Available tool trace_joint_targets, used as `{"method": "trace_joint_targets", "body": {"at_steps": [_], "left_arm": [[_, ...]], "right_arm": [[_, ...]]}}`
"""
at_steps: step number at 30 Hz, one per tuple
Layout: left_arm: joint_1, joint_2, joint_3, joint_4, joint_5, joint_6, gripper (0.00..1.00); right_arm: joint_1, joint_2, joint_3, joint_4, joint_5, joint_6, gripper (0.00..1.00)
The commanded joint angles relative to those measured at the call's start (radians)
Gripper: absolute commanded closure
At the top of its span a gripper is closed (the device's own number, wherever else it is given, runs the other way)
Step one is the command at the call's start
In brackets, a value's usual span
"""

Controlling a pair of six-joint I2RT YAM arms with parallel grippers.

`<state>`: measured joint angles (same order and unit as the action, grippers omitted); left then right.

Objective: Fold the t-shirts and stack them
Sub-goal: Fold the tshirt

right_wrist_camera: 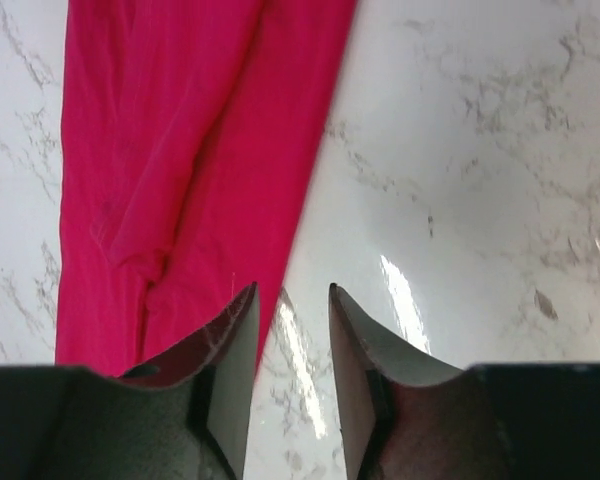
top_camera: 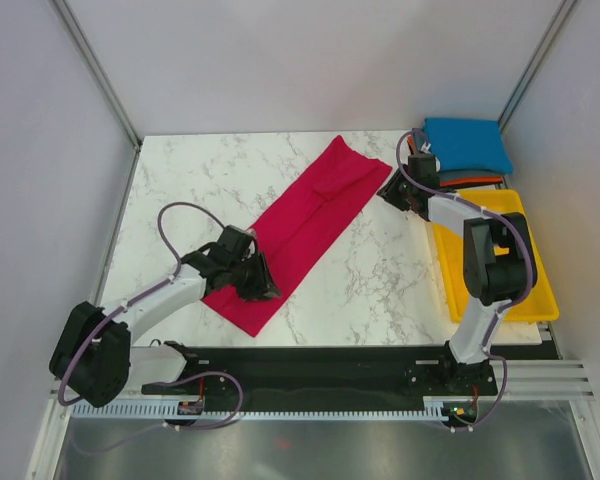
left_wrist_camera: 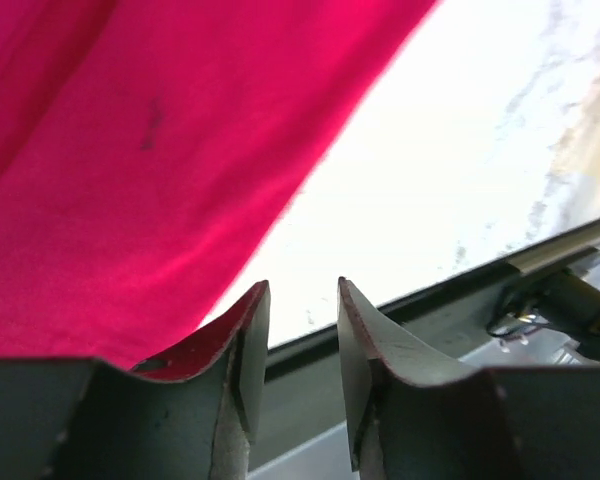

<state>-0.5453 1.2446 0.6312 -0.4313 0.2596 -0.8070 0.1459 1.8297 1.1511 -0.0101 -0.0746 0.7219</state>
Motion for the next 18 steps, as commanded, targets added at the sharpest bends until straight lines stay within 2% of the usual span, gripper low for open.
{"method": "trace_joint_targets", "body": {"at_steps": [1,4,7,12,15,18], "left_arm": [[0.014,-0.027,0.242,-0.073,-0.037,0.064,0.59],[0.042,0.047,0.445,-0.185,-0.023,0.17,0.58],[0.067,0.079,0.541,-0.227,-0.031,0.218,0.58],[0.114,0.102,0.527,-0.215,-0.046,0.241,0.58],[0.154,0.124,0.47,-0.15,0.048,0.235,0.59],[0.166,0.153,0.466,-0.139,0.056,0.244,0.59]], "right_arm": [[-0.005,0.098,0.107,0.081,0.059,0.02,0.61],[-0.014,0.193,0.18,0.096,0.056,0.045,0.64],[-0.023,0.269,0.232,0.114,0.059,0.071,0.64],[-0.028,0.332,0.254,0.131,0.136,0.119,0.62],[-0.026,0.356,0.257,0.159,0.176,0.129,0.65],[-0.028,0.405,0.298,0.165,0.185,0.132,0.68]]}}
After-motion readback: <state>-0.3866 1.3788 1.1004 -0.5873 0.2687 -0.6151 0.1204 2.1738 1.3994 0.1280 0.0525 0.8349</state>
